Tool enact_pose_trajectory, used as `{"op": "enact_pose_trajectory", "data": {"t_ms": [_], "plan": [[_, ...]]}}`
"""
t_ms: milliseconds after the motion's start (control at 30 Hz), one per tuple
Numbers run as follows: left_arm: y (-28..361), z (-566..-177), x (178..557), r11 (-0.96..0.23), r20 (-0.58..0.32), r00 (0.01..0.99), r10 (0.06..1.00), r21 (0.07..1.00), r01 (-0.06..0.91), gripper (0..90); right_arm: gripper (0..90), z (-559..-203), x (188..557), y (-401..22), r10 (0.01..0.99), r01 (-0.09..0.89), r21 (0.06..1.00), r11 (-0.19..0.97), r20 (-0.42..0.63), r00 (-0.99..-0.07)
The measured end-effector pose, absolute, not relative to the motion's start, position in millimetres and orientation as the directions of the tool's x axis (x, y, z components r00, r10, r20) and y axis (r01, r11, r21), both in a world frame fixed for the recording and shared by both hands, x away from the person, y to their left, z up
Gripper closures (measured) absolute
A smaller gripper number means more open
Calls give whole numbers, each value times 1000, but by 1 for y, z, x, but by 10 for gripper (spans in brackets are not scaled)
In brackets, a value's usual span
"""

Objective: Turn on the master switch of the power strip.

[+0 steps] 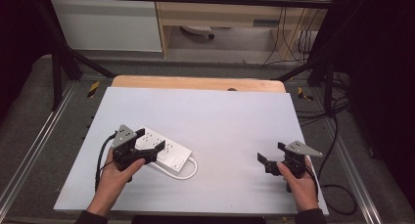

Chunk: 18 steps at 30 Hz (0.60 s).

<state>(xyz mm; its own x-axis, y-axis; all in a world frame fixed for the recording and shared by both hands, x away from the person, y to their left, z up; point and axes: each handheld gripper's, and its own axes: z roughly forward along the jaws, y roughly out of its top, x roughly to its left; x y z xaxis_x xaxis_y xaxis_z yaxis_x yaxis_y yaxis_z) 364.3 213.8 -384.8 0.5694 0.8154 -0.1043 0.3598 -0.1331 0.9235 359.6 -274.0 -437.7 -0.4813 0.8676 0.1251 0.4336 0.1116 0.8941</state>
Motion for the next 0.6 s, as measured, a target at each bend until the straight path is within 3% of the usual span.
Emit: {"op": "enact_pose_trajectory", "data": {"t_ms": [600], "plan": [[206,-394,364,-170,-78,588,805,919,355,86,39,-438,360,-273,867,435,893,115,124,-483]]}}
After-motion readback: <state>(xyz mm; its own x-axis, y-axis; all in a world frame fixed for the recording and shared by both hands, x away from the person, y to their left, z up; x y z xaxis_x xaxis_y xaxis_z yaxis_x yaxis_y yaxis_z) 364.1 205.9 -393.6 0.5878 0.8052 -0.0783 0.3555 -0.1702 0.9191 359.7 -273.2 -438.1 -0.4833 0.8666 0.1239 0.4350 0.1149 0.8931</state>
